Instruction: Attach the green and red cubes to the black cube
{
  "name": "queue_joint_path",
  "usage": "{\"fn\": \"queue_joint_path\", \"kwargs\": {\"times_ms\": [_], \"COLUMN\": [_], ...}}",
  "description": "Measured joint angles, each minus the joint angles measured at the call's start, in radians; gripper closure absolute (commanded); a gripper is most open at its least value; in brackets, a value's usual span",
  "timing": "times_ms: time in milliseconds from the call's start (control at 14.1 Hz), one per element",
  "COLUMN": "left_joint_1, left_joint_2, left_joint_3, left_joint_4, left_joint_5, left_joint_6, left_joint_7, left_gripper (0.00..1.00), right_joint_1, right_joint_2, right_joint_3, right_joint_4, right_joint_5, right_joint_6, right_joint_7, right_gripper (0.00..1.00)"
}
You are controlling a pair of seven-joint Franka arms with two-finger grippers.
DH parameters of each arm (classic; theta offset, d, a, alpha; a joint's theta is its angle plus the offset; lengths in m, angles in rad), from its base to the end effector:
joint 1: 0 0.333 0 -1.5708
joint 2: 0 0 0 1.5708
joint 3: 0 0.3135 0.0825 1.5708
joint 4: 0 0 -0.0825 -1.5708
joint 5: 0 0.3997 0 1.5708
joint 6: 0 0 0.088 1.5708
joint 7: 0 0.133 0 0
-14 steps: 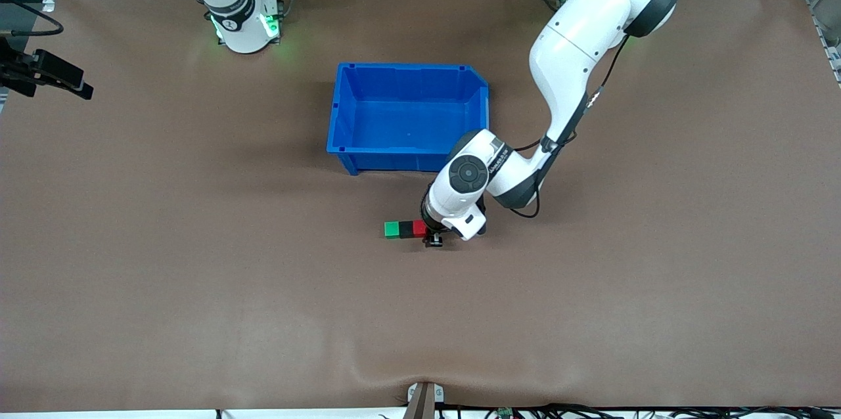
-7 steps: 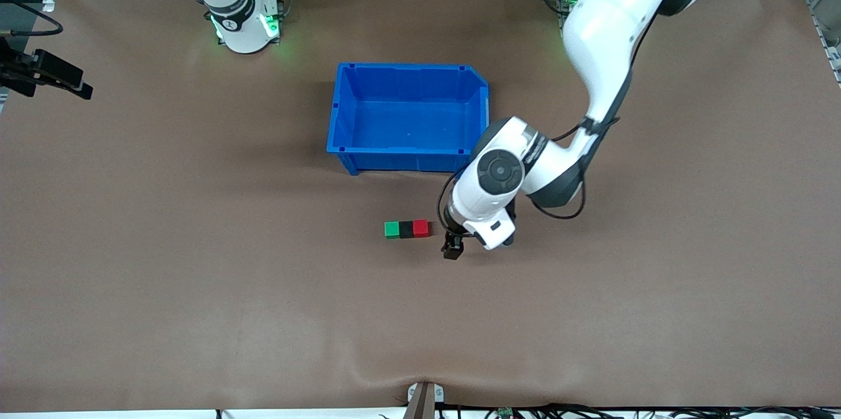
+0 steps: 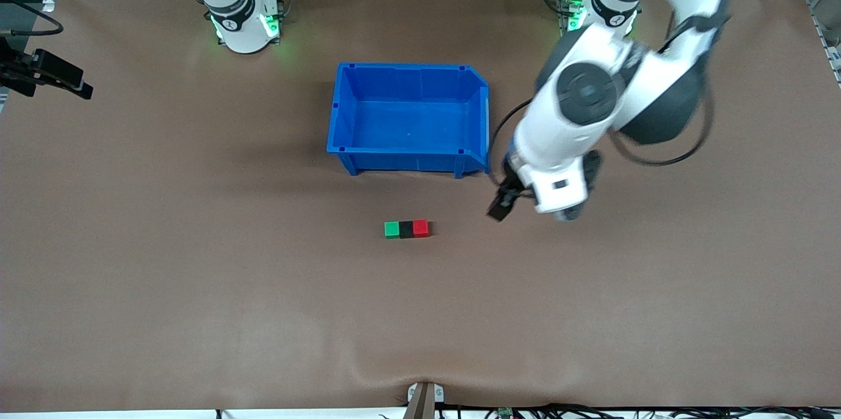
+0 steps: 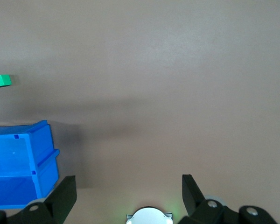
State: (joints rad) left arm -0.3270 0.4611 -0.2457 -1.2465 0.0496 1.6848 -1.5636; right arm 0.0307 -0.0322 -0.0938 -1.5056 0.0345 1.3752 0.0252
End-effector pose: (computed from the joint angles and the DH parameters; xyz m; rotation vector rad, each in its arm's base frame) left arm 0.6121 -0.3481 0.4764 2.7314 1.5085 -0.0884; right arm 0.5359 -0.0296 0.6290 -3.0962 0.1287 0.1514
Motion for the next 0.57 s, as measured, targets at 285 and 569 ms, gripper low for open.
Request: {"fn": "queue_joint_path", "kwargs": {"times_ms": [285,569], "left_joint_1": [0.059,0.136], "left_joint_2": [-0.113,-0.209], "left_joint_3": [0.000,0.003], "left_joint_4": [-0.025,-0.055], "left_joint_5": [-0.001,0.000], "left_joint_6": [-0.164,-0.286], "left_joint_7": [0.252,0.556], "left_gripper": [0.00,0.00], "right_joint_1": [0.000,0.000], "right_joint_2": [0.000,0.000], "right_joint_3": [-0.003,-0.003], "right_joint_4": [0.003,0.003], "right_joint_5": [-0.001,-0.001], "right_joint_6": [0.000,0.000], "right_joint_7": [0.000,0.000], "right_gripper": [0.00,0.00]}}
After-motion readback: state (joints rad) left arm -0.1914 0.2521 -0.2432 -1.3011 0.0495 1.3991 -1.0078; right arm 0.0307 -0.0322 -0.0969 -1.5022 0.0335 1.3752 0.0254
